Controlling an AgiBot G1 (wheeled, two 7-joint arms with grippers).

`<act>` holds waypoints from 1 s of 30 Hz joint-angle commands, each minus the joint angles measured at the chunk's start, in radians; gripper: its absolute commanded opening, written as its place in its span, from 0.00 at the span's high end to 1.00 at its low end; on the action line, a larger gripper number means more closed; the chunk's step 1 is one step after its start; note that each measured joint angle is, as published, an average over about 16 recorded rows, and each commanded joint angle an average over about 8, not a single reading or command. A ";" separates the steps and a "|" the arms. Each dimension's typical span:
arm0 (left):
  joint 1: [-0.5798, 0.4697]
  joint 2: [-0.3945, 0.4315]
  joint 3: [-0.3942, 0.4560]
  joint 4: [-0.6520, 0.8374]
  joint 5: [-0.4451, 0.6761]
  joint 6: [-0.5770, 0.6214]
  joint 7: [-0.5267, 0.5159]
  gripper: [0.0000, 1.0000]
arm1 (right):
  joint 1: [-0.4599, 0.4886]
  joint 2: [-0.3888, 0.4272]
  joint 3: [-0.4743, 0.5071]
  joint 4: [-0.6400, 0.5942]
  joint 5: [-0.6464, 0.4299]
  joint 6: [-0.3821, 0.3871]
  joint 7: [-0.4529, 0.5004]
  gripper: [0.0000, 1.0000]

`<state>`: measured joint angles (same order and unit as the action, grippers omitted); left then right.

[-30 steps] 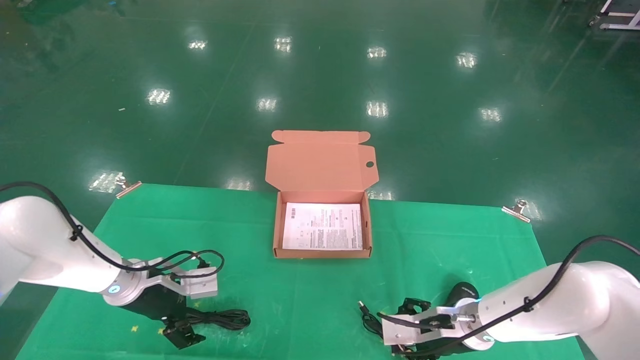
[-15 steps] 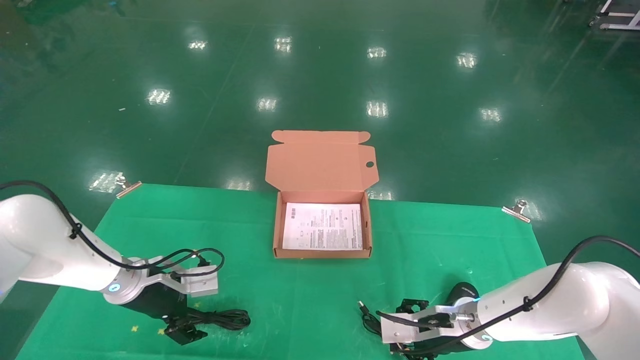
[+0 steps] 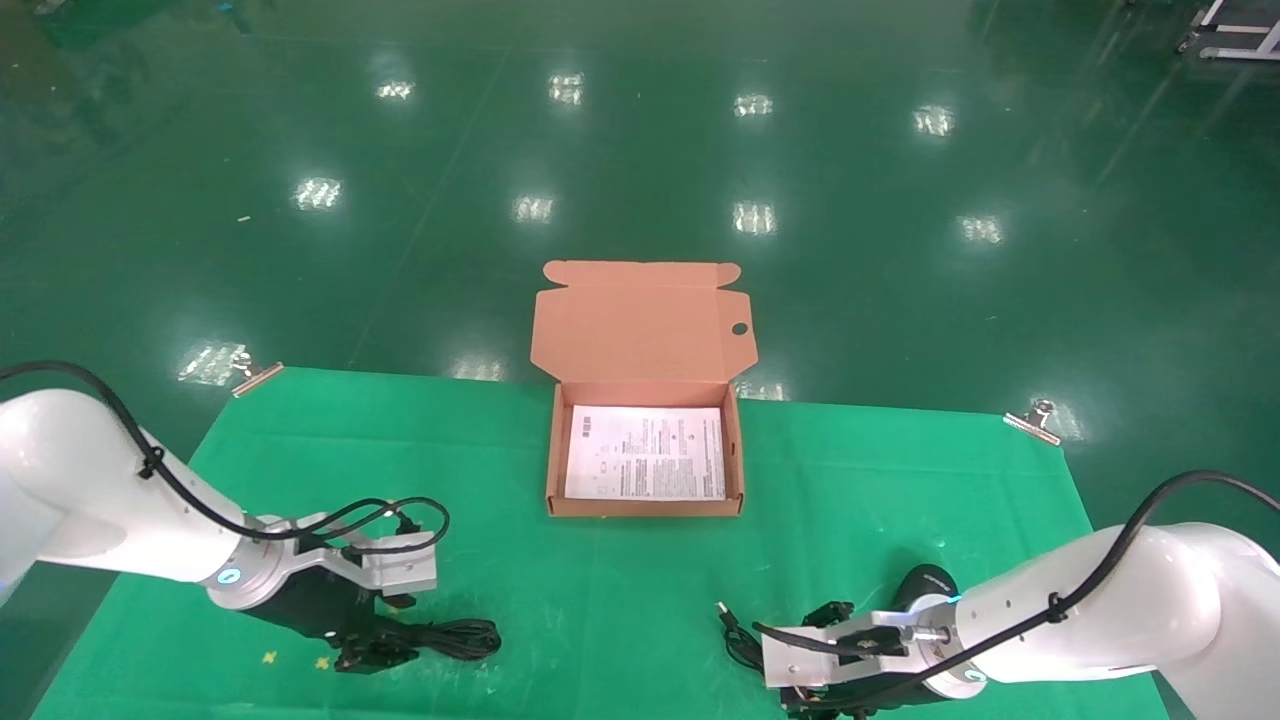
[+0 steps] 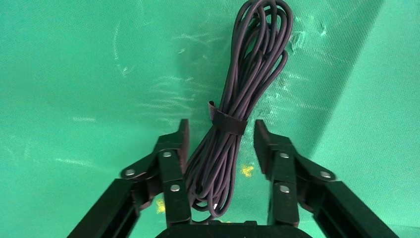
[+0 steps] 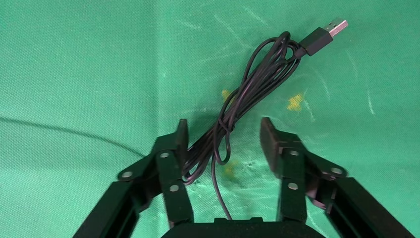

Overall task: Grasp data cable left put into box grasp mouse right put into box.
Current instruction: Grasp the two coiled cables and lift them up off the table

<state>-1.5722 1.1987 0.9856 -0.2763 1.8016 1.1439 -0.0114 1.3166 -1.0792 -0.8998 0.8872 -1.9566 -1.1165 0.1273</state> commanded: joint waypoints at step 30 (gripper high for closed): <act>-0.055 -0.059 -0.008 -0.117 -0.002 0.022 0.025 1.00 | 0.050 0.108 0.076 0.083 0.041 0.023 0.092 1.00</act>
<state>-1.6264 1.1393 0.9776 -0.4114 1.8039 1.1560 -0.0003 1.3742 -0.9731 -0.8240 0.9827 -1.9277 -1.0882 0.2240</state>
